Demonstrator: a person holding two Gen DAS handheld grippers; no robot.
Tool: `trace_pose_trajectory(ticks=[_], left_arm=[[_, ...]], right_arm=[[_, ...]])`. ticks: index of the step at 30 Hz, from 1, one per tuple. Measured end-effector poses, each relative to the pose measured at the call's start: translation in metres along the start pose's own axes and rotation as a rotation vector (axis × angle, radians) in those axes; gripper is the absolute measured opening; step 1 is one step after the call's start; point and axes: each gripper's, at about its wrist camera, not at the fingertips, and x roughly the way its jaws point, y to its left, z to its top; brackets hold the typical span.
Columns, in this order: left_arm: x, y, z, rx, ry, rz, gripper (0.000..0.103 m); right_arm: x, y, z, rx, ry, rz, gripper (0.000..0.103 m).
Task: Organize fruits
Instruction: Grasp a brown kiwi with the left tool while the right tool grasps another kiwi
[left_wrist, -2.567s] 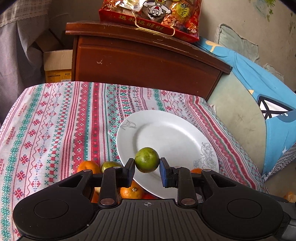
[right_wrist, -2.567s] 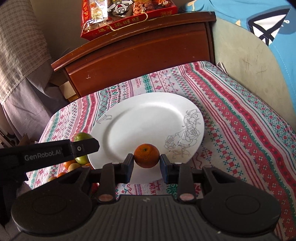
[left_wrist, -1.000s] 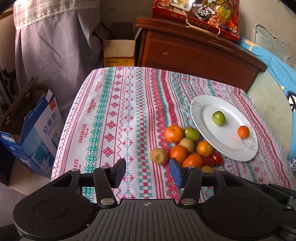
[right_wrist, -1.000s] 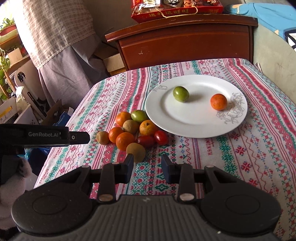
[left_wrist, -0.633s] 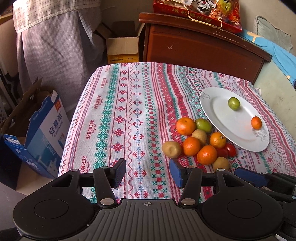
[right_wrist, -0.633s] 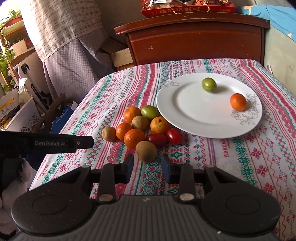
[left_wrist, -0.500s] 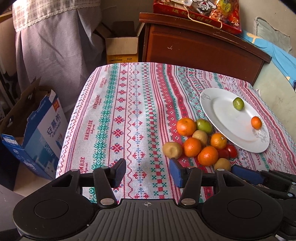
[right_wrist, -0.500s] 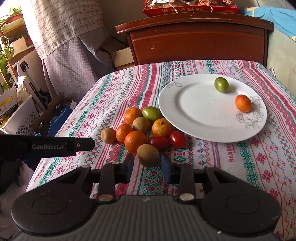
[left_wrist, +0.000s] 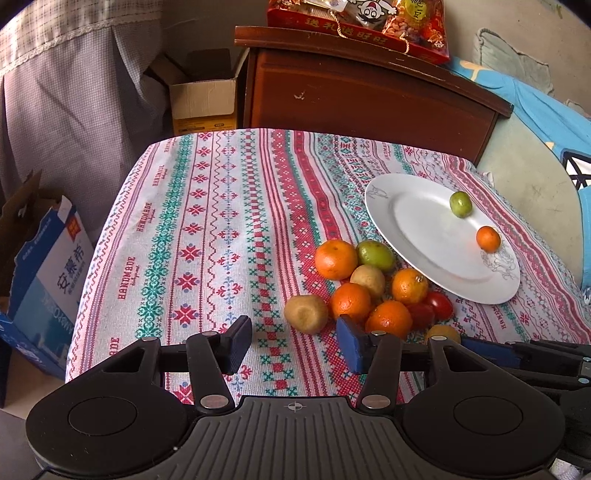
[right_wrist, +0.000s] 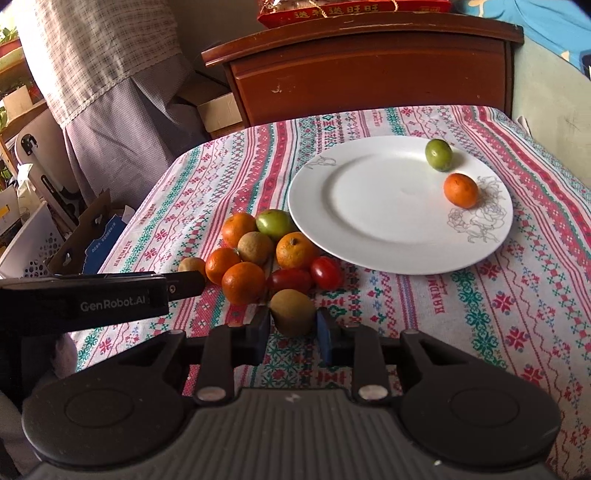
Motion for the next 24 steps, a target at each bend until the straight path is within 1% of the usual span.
trace_pose_trajectory(ticks=[4,6,13,15,24], left_arm=[[0.006,-0.002,0.000,0.003,-0.004,-0.006,0.048],[0.007,-0.003,-0.001,0.012,-0.007,-0.017,0.039],[0.011,-0.006,0.000,0.034,-0.013,-0.017,0.033],[0.012,-0.006,0.000,0.040,-0.016,-0.019,0.025],[0.007,-0.008,-0.001,0.035,-0.011,-0.025,0.024]], right_arm=[[0.000,0.000,0.000,0.004,0.003,0.000,0.027],[0.001,0.000,0.000,0.003,0.004,0.000,0.027],[0.001,0.001,0.000,0.009,0.004,0.000,0.027],[0.002,0.001,0.000,0.008,0.002,0.000,0.027],[0.001,0.002,0.000,0.003,0.004,-0.002,0.027]])
